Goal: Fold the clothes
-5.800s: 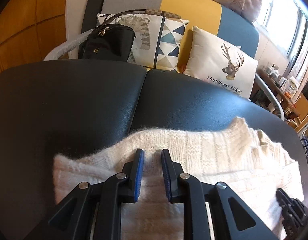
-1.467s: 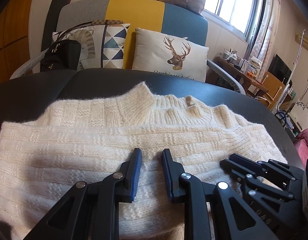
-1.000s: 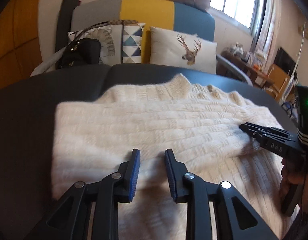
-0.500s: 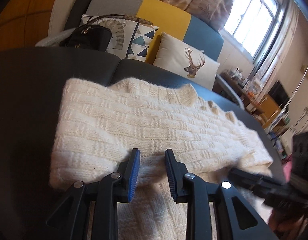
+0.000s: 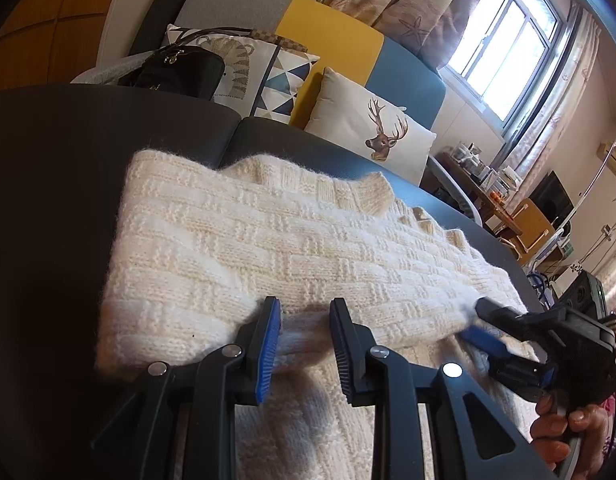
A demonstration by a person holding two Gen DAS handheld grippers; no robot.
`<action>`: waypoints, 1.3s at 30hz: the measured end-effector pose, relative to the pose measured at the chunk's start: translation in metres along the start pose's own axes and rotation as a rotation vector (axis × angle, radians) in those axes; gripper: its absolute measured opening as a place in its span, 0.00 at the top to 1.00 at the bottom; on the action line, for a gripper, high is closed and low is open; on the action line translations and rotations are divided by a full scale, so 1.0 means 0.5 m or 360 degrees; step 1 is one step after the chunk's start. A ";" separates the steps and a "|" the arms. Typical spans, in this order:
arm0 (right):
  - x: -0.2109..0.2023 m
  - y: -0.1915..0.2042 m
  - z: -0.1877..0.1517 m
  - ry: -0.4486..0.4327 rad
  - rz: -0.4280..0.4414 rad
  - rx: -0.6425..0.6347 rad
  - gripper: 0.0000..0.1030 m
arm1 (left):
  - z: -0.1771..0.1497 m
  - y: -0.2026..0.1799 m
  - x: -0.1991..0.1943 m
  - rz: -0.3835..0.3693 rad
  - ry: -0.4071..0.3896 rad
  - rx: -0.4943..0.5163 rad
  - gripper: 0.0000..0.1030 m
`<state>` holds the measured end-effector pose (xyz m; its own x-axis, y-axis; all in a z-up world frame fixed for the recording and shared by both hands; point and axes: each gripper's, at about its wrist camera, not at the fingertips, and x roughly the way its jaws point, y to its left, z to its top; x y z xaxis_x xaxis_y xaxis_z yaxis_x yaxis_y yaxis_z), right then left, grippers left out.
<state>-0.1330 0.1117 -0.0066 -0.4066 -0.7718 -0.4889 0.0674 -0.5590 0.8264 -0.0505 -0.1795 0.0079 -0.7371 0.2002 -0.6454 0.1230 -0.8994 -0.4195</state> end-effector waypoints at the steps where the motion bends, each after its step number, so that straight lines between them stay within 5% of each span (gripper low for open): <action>1: 0.002 0.000 0.002 -0.0006 -0.0010 0.0001 0.86 | 0.000 0.000 0.000 0.0000 -0.0001 0.0000 0.74; 5: -0.017 0.022 -0.004 -0.0032 0.0036 -0.0039 0.95 | 0.000 0.001 0.001 -0.0001 -0.0003 0.0000 0.74; 12: -0.005 -0.028 -0.012 0.0043 -0.0022 0.0029 0.95 | 0.000 0.005 0.001 -0.0024 -0.0006 -0.0019 0.74; 16: -0.012 -0.014 -0.011 0.0036 0.0139 0.0088 0.75 | 0.000 0.024 -0.001 -0.0112 -0.0011 -0.0097 0.74; 20: 0.023 0.003 0.007 0.0050 0.0032 0.0075 0.72 | 0.001 0.028 -0.002 -0.0139 -0.0016 -0.0125 0.75; 22: 0.034 0.003 0.011 0.0053 0.0011 0.0099 0.92 | 0.001 0.027 -0.003 -0.0135 -0.0020 -0.0124 0.75; 27: 0.004 0.033 -0.010 -0.0029 -0.0035 -0.0078 0.92 | 0.002 0.029 -0.002 -0.0140 -0.0024 -0.0130 0.75; 30: 0.026 -0.007 -0.013 0.0053 -0.0040 0.0030 0.92 | 0.003 0.030 -0.001 -0.0147 -0.0024 -0.0138 0.75; 34: -0.031 -0.014 -0.014 0.0047 0.0094 0.0058 0.72 | 0.007 -0.002 -0.003 -0.0028 -0.0010 -0.0051 0.75; 36: -0.088 -0.011 -0.015 -0.0008 0.0035 -0.0031 0.71 | 0.013 -0.038 -0.004 0.0112 0.0005 0.0055 0.77; 39: -0.186 -0.037 -0.006 -0.0145 -0.0078 -0.0094 0.71 | 0.016 -0.106 -0.004 0.0071 -0.0033 0.0164 0.78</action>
<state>-0.0936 0.1928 0.0225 -0.4919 -0.7138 -0.4986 0.0980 -0.6144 0.7829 -0.0610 -0.1352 0.0365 -0.7462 0.1518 -0.6481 0.0879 -0.9427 -0.3220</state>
